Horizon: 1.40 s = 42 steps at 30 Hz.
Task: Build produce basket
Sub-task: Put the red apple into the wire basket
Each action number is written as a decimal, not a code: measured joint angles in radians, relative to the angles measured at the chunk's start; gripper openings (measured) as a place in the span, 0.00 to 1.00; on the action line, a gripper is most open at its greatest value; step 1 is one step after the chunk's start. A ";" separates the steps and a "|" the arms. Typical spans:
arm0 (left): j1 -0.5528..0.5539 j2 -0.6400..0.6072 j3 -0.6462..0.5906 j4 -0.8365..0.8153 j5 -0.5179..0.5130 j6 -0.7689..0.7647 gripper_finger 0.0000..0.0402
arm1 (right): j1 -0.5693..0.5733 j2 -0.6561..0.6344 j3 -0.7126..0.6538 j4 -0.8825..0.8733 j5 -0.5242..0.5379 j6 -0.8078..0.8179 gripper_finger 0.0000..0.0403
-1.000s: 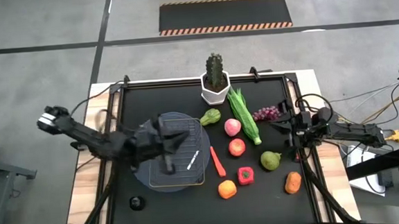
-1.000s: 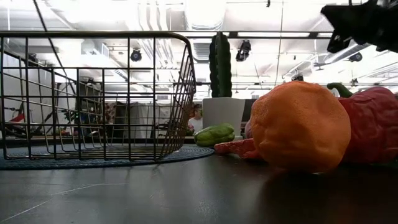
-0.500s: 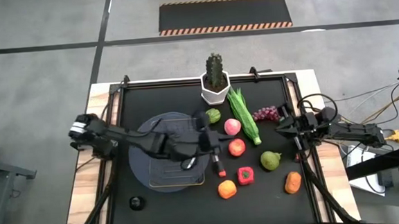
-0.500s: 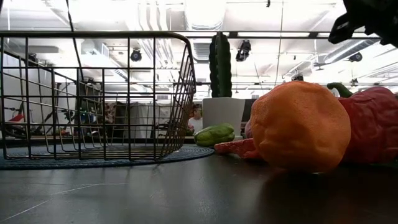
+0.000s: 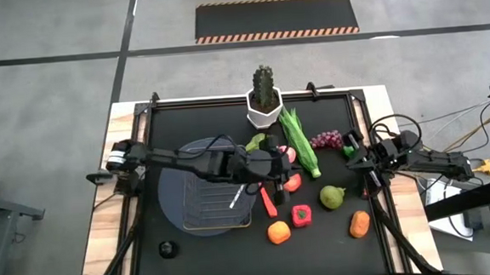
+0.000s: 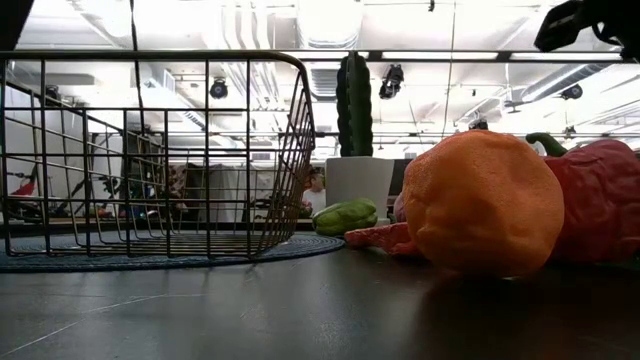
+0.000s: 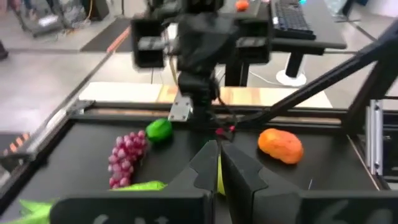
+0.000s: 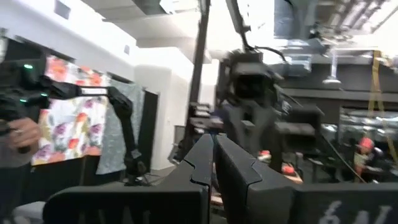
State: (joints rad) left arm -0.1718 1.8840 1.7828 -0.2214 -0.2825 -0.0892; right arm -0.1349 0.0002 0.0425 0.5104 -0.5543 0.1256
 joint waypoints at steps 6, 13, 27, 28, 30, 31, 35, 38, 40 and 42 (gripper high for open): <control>0.020 0.040 -0.003 0.015 0.001 -0.053 0.01 | 0.000 0.000 0.002 0.085 -0.064 0.042 0.02; 0.035 0.116 0.006 0.028 0.044 -0.062 0.02 | 0.000 0.000 0.003 0.124 -0.086 0.069 0.02; 0.040 0.254 0.002 -0.002 0.069 -0.058 0.44 | 0.000 0.002 0.003 0.097 -0.104 0.087 0.02; 0.040 0.257 0.002 -0.005 0.069 -0.059 0.48 | 0.000 0.002 0.002 0.091 -0.104 0.087 0.02; 0.041 0.259 -0.002 -0.002 0.063 -0.060 0.57 | 0.000 0.002 0.002 0.077 -0.104 0.086 0.02; 0.041 0.258 -0.003 -0.004 0.050 -0.060 0.62 | 0.000 0.002 0.002 0.070 -0.104 0.086 0.02; 0.041 0.258 -0.007 -0.029 -0.028 -0.048 0.77 | 0.000 0.003 0.002 0.063 -0.103 0.086 0.02; 0.041 0.258 -0.015 -0.024 -0.034 -0.028 0.82 | 0.000 0.003 0.003 0.062 -0.103 0.086 0.02; 0.043 0.257 -0.027 -0.026 -0.036 -0.029 0.83 | 0.000 0.004 0.002 0.057 -0.103 0.084 0.02; 0.047 0.257 -0.040 -0.031 -0.036 -0.035 0.84 | 0.000 0.004 0.003 0.043 -0.100 0.081 0.02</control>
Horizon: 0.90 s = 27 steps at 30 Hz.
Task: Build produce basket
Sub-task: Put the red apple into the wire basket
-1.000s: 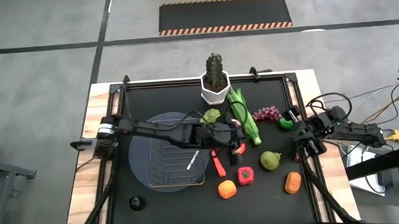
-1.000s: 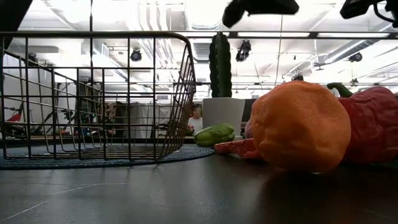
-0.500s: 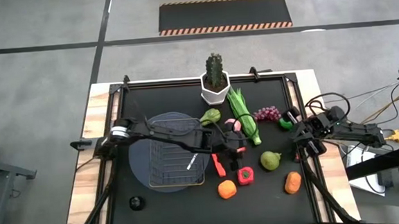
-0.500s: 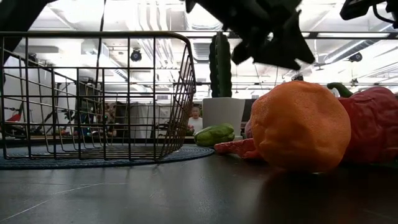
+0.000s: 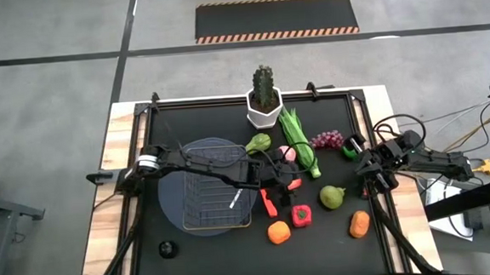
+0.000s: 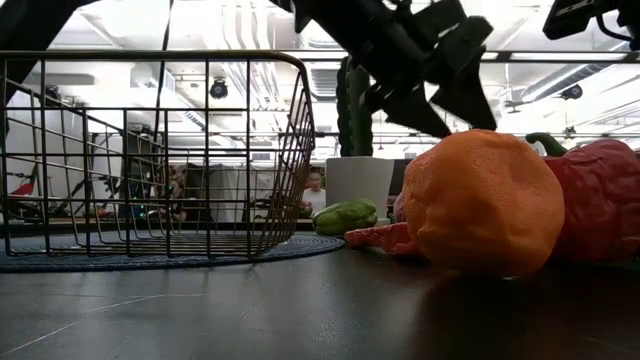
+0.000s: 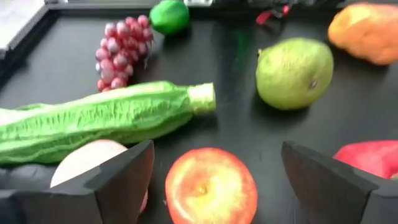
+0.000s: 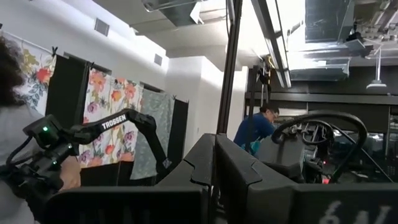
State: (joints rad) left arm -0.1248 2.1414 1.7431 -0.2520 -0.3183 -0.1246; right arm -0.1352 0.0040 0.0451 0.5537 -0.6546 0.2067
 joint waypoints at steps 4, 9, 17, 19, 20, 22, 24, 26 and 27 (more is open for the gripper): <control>0.003 0.000 -0.019 0.012 0.000 -0.002 0.84 | 0.000 0.006 0.000 -0.004 0.001 -0.008 0.02; 0.006 0.000 -0.054 0.019 0.000 -0.053 0.84 | 0.000 0.005 0.000 -0.003 0.002 -0.009 0.02; 0.009 -0.001 -0.069 0.042 0.000 -0.054 0.84 | 0.000 0.006 0.000 -0.004 0.002 -0.009 0.02; 0.009 -0.001 -0.074 0.058 0.011 -0.054 0.84 | 0.000 0.006 0.000 -0.004 0.002 -0.009 0.02; 0.010 -0.001 -0.077 0.075 0.022 -0.055 0.84 | 0.000 0.006 0.000 -0.004 0.002 -0.008 0.02; 0.009 -0.001 -0.092 0.107 0.032 -0.056 0.84 | 0.000 0.006 0.000 -0.005 0.002 -0.009 0.02; 0.011 -0.002 -0.115 0.135 0.032 -0.059 0.84 | 0.000 0.006 0.000 -0.009 0.002 -0.009 0.02; 0.013 -0.002 -0.134 0.150 0.033 -0.079 0.84 | 0.000 0.006 0.000 -0.016 0.002 -0.010 0.02; 0.015 -0.002 -0.140 0.158 0.034 -0.086 0.84 | 0.000 0.006 0.000 -0.021 0.002 -0.015 0.02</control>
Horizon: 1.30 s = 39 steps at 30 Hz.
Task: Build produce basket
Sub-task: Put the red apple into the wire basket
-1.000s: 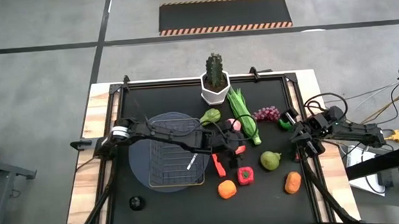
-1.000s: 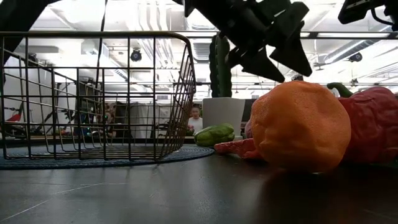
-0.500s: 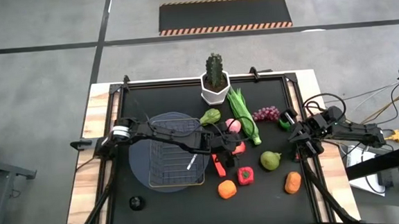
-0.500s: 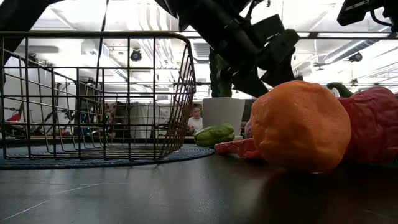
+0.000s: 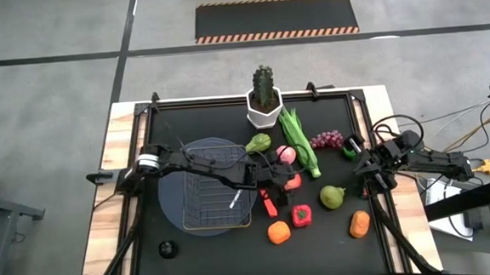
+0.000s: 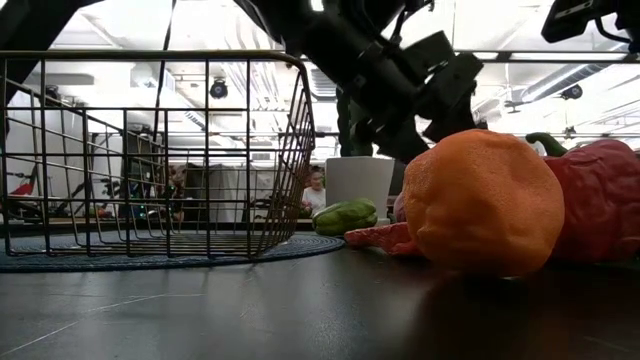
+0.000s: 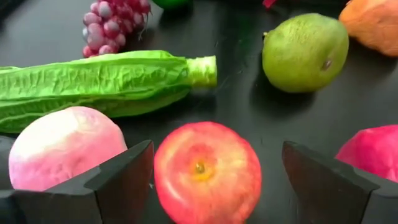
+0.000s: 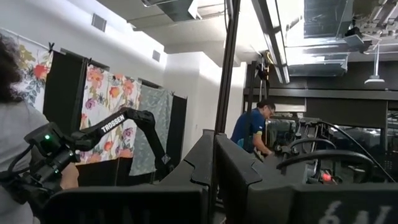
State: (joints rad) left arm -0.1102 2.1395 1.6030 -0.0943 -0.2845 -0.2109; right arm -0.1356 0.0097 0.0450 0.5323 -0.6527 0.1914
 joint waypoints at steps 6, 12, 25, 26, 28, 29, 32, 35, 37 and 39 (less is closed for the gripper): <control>0.005 0.000 -0.006 0.008 0.005 -0.015 0.84 | 0.000 0.000 0.000 -0.004 0.001 -0.009 0.02; 0.005 0.000 -0.008 0.008 0.018 -0.015 0.84 | 0.000 0.000 0.000 -0.004 0.001 -0.012 0.02; 0.005 0.000 -0.075 0.095 0.018 -0.023 0.84 | 0.000 0.000 0.000 -0.005 0.001 -0.012 0.02; 0.006 0.000 -0.075 0.097 0.018 -0.023 0.84 | 0.000 0.000 0.000 -0.005 0.001 -0.012 0.02; 0.006 0.003 -0.074 0.099 0.018 -0.023 0.84 | 0.000 0.000 0.000 -0.005 0.001 -0.012 0.02; 0.005 0.007 -0.074 0.099 0.018 -0.023 0.84 | 0.000 0.000 0.000 -0.005 0.001 -0.012 0.02; 0.006 0.025 -0.070 0.103 0.022 -0.023 0.84 | 0.000 0.000 0.000 -0.007 0.001 -0.019 0.02; 0.006 0.050 -0.060 0.125 0.042 -0.044 0.84 | 0.000 0.000 0.000 -0.011 0.001 -0.019 0.02; 0.006 0.060 -0.051 0.126 0.042 -0.046 0.84 | 0.000 0.000 0.000 -0.011 0.001 -0.019 0.02; 0.006 0.061 -0.047 0.122 0.043 -0.046 0.84 | 0.000 0.000 0.000 -0.013 0.001 -0.019 0.02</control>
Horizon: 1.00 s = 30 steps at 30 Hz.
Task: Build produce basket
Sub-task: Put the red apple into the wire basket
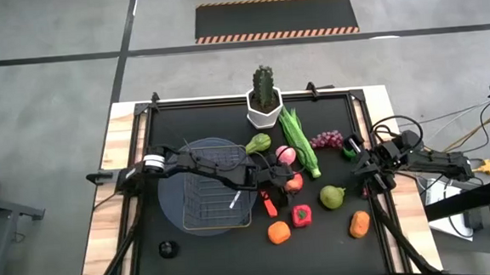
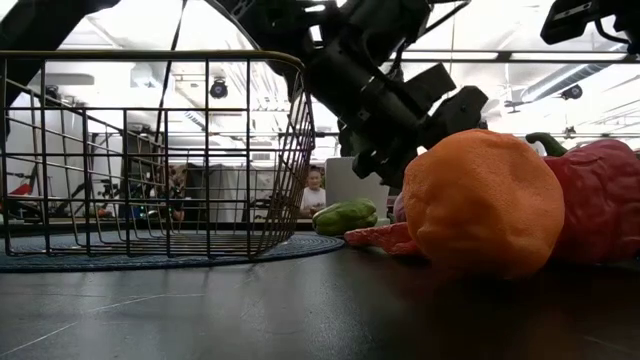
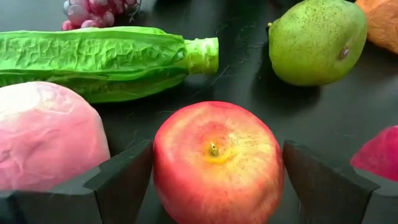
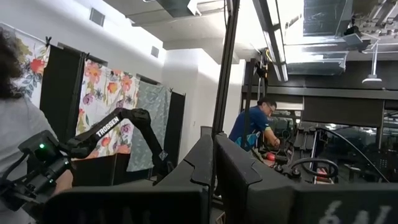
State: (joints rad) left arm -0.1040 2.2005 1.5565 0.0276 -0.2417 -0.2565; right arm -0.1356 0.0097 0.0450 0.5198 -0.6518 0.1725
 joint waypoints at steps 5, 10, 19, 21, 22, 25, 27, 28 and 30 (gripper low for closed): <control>0.000 -0.004 0.000 -0.009 -0.002 0.000 0.81 | -0.001 0.000 0.000 -0.007 0.000 -0.004 0.02; 0.000 -0.005 -0.001 -0.010 -0.005 -0.001 0.73 | -0.001 0.000 0.000 -0.013 0.008 -0.010 0.02; 0.000 -0.006 0.005 -0.017 -0.006 0.000 0.69 | -0.001 0.000 0.000 -0.019 0.026 -0.015 0.02; 0.000 -0.014 0.005 -0.024 -0.006 0.000 0.69 | -0.001 0.000 0.000 -0.020 0.026 -0.015 0.02; 0.000 -0.020 0.005 -0.029 -0.006 0.000 0.69 | -0.001 0.000 0.000 -0.021 0.026 -0.015 0.02; 0.000 -0.049 0.004 -0.030 -0.006 0.000 0.68 | -0.001 0.000 0.000 -0.022 0.026 -0.015 0.02; -0.002 -0.078 0.004 -0.021 -0.002 0.001 0.68 | -0.001 0.000 0.000 -0.021 0.026 -0.016 0.02; -0.004 -0.098 0.004 -0.025 -0.001 0.001 0.68 | -0.001 0.000 0.000 -0.022 0.026 -0.016 0.02; -0.011 -0.129 0.005 -0.028 -0.001 0.001 0.68 | -0.001 0.000 0.000 -0.021 0.026 -0.016 0.02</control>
State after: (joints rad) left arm -0.1146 2.0715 1.5611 -0.0004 -0.2426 -0.2554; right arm -0.1364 0.0097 0.0448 0.4988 -0.6258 0.1566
